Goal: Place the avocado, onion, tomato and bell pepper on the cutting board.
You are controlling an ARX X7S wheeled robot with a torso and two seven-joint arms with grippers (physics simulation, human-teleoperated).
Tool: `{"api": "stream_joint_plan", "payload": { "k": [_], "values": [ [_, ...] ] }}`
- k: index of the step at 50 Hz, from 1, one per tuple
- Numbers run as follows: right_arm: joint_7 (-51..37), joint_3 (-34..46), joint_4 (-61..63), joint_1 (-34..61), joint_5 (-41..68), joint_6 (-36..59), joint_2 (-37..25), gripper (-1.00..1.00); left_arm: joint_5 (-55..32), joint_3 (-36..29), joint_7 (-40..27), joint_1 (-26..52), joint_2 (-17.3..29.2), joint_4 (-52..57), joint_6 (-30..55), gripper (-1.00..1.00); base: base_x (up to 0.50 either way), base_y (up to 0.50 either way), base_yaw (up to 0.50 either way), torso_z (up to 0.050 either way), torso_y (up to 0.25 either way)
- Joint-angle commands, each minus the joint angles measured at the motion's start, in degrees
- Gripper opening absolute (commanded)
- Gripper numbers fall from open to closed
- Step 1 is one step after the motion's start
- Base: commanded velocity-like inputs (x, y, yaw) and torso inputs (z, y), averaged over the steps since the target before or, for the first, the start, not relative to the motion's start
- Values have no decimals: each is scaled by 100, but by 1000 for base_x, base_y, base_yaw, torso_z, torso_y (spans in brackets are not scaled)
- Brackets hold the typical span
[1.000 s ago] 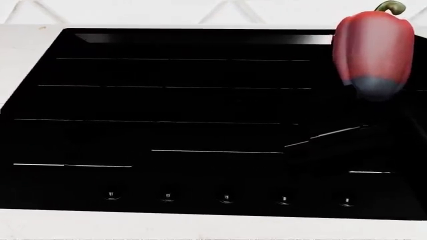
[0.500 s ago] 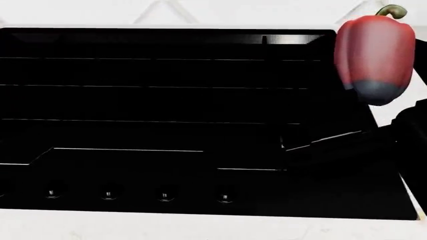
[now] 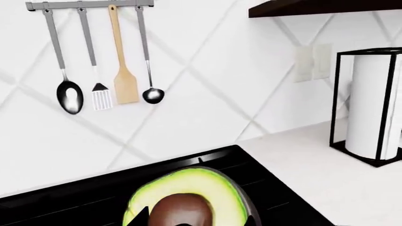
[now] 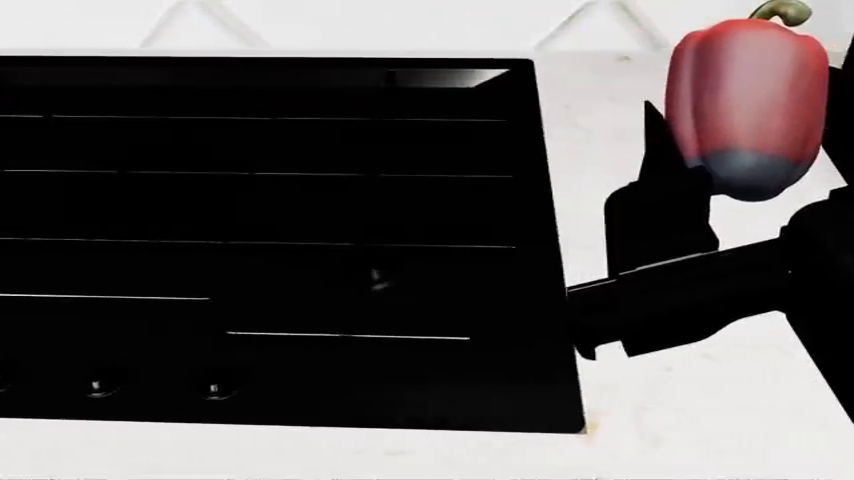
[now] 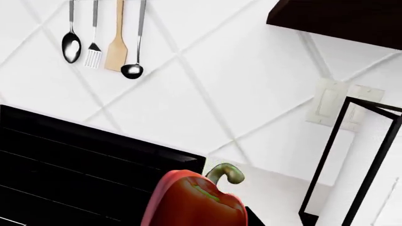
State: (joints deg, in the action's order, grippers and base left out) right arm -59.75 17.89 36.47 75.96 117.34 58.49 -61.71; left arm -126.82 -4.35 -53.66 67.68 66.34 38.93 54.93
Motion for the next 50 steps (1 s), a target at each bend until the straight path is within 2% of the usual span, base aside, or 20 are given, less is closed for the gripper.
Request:
{"api": "stream_joint_plan", "payload": {
  "k": [1,50],
  "values": [
    [305,-176,8,-27,-314,-63,174,-100,176,243,127,-96,-175,63,-80,-100,0,-500,0,0,0],
    [235,-139,39,61,-234,-114,83,-100,190,176,132,65,-104,79,-52,-100,0,-500,0,0,0]
  ]
}}
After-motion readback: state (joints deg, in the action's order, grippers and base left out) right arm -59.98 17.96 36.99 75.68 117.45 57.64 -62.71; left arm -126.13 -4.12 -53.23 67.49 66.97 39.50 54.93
